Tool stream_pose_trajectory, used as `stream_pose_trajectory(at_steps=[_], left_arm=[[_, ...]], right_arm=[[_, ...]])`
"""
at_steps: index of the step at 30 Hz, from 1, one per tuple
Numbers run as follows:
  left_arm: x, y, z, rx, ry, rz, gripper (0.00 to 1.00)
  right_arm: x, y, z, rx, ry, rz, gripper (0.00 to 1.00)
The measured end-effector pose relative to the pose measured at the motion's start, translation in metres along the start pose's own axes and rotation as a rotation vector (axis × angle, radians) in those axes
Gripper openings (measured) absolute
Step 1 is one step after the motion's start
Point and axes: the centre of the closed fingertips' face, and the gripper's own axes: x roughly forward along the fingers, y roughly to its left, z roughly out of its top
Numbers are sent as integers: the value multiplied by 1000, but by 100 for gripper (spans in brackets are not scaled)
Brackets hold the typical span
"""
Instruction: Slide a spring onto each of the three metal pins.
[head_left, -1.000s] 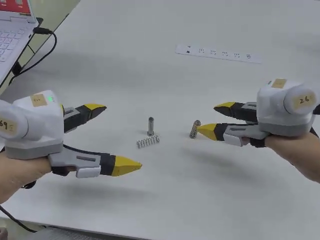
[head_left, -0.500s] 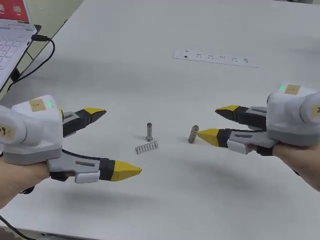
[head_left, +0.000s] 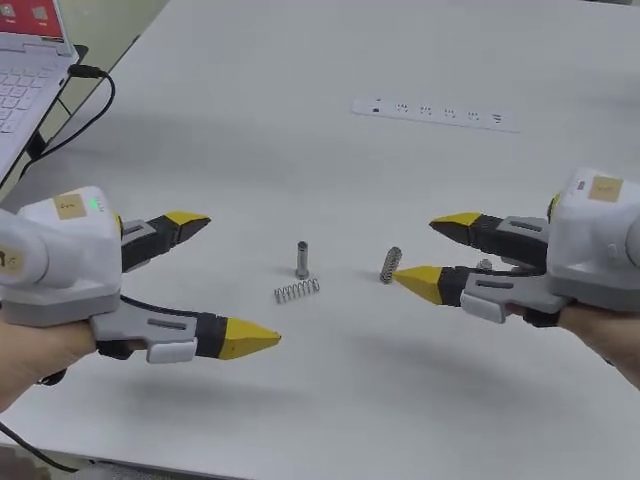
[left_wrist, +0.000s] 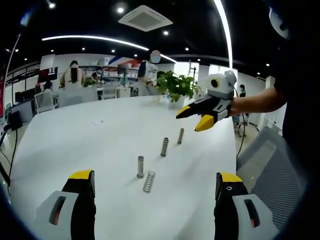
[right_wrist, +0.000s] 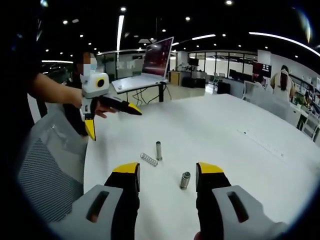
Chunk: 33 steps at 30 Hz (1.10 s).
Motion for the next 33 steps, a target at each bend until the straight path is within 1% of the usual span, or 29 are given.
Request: stream_pose_trajectory(at_steps=[5,7,11,16,23,25,27,33], left_arm=[[-1,-1,-2,-5,4,-4,98],[-2,-1,-2,-4,3,-2,98],[-4,1,-2,-6,-2,3,98],[-6,2,-3,-8,-2,6,98],[-7,0,-6,-14,0,5,98],[-8,0,-6,-16,-2,6,98],[-8,1,-6,-17,-4,8,98],[-11,1,-7,-16,-8,13,98]], right_arm=[[2,13,9,-13,-22,27,43],[4,18,7,-36,-13,45,43],[11,25,2,-50,9,71,42],[17,31,3,-75,15,94,41],[29,42,1,-160,54,141,39],[32,45,1,-183,65,165,37],[37,46,0,-208,79,177,34],[49,49,6,-259,89,208,33]])
